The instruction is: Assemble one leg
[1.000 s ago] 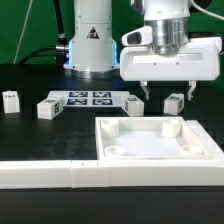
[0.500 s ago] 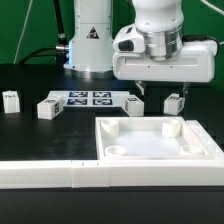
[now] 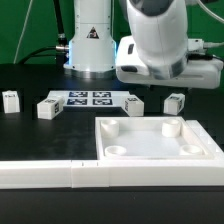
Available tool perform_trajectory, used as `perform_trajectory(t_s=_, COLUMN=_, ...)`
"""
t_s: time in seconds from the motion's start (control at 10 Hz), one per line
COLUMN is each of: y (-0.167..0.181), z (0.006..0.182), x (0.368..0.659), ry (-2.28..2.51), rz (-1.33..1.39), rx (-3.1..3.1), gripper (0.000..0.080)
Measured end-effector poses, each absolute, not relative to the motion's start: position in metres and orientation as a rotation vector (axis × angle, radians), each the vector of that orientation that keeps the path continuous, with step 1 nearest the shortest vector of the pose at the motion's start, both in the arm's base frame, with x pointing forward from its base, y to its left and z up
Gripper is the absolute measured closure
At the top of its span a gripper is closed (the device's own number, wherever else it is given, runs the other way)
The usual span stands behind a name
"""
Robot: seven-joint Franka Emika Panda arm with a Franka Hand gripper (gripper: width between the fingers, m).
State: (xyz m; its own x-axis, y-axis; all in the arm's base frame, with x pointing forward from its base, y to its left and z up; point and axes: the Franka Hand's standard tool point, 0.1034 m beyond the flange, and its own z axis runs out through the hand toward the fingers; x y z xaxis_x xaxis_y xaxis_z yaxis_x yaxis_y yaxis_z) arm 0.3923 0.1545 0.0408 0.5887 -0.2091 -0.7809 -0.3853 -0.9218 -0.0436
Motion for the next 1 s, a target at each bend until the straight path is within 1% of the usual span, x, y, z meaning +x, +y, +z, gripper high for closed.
perform_trajectory(t_s=0.1, y=0.158, z=0.039, x=0.386, ry=0.469, rz=1.376, rx=-2.541, gripper=0.015)
perform_trajectory(t_s=0.2, y=0.159, z=0.029, x=0.391, ry=0.47, rz=1.376, rx=-2.539, gripper=0.015)
perform_trajectory(t_s=0.5, y=0.164, z=0.016, x=0.383, ry=0.471, rz=1.356, rx=-2.565, gripper=0.015)
perform_trajectory(t_s=0.6, y=0.164, z=0.012, x=0.378, ry=0.472, rz=1.357, rx=-2.57, gripper=0.015)
perform_trajectory(t_s=0.8, y=0.164, z=0.01, x=0.376, ry=0.474, rz=1.366, rx=-2.568, gripper=0.015)
perform_trajectory(t_s=0.9, y=0.164, z=0.01, x=0.376, ry=0.474, rz=1.366, rx=-2.567, gripper=0.0253)
perform_trajectory(t_s=1.0, y=0.164, z=0.01, x=0.376, ry=0.474, rz=1.366, rx=-2.567, gripper=0.0391)
